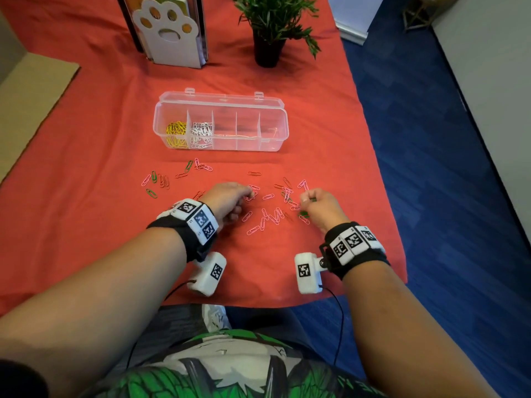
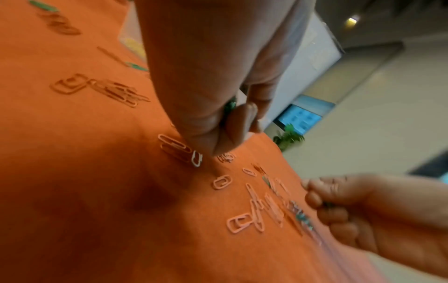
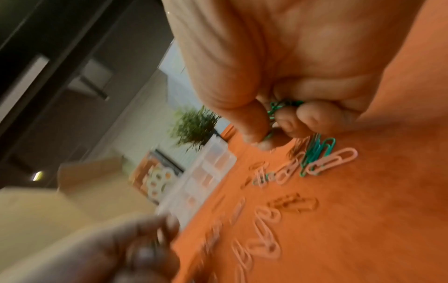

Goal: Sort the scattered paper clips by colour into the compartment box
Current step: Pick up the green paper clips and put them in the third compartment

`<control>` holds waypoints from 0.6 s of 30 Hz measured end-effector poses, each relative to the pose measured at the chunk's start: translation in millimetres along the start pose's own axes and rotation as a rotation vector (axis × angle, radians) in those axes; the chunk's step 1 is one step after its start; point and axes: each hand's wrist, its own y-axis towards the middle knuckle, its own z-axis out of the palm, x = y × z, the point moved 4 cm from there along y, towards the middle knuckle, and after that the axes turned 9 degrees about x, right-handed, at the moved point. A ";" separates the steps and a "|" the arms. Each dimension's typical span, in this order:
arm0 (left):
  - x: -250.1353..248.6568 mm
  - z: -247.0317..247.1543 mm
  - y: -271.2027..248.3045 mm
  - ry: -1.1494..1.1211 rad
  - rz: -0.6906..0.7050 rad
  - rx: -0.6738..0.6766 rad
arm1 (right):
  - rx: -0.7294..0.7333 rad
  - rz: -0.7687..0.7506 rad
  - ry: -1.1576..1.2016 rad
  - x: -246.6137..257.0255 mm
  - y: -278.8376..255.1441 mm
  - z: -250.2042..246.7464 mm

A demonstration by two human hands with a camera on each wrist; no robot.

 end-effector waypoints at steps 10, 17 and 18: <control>-19.4 58.0 9.7 1.184 0.284 0.082 | -0.011 0.092 0.360 -15.2 -4.9 -25.5; -20.1 64.2 13.5 1.386 0.308 0.022 | -0.046 -0.065 -0.270 -23.6 -4.9 -16.9; -20.3 60.8 13.6 1.385 0.301 0.004 | -0.057 -0.096 -0.317 -23.6 -6.4 -15.4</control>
